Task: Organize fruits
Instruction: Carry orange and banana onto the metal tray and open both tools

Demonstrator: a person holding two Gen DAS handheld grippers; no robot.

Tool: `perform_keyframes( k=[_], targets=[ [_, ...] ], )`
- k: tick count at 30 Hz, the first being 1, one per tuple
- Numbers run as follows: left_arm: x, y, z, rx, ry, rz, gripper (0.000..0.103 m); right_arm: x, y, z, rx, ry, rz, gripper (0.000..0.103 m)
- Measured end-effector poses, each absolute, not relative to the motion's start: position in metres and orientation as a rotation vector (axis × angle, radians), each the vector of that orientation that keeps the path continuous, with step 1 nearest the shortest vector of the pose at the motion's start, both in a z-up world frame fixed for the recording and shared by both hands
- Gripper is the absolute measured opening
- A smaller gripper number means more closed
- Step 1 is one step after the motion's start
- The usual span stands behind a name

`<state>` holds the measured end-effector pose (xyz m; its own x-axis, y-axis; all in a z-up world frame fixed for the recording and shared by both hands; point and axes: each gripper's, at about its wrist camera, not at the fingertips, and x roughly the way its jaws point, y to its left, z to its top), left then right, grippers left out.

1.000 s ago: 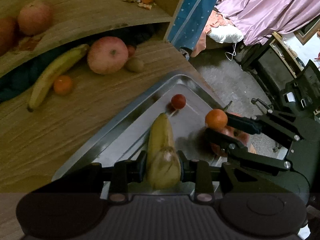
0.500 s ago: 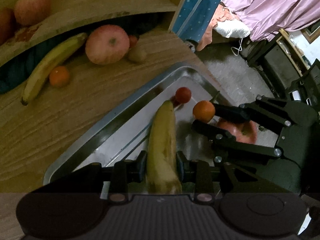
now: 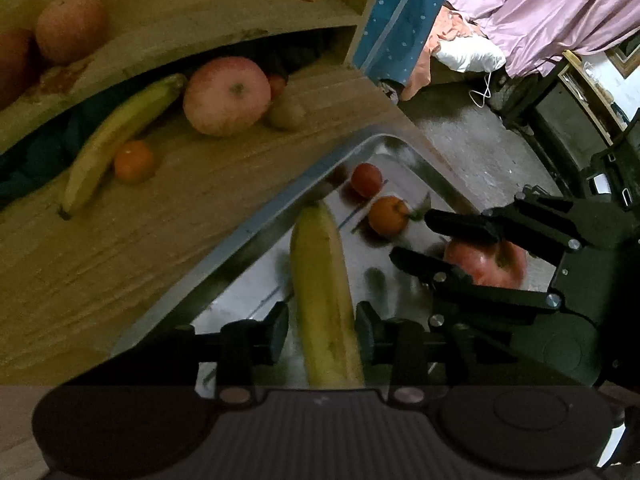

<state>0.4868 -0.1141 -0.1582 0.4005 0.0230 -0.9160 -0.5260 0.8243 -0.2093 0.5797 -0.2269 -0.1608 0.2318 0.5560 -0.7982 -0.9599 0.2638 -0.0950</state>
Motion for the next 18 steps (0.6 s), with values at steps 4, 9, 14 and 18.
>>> perform_keyframes(
  k=[4,9,14,18],
  targets=[
    [0.479,-0.112,-0.148,-0.502,1.091,0.381,0.052,0.575,-0.228,-0.157,-0.659,0.727,1.134,0.044],
    [0.466,-0.107,-0.134,-0.469,1.053,0.405,0.070,0.568,-0.232,-0.147,-0.631,0.713,1.089,0.059],
    [0.448,-0.101,-0.120,-0.435,1.013,0.432,0.089,0.558,-0.238,-0.133,-0.597,0.699,1.032,0.072],
    [0.433,-0.095,-0.111,-0.406,1.001,0.451,0.098,0.544,-0.246,-0.121,-0.555,0.698,0.968,0.083]
  ],
)
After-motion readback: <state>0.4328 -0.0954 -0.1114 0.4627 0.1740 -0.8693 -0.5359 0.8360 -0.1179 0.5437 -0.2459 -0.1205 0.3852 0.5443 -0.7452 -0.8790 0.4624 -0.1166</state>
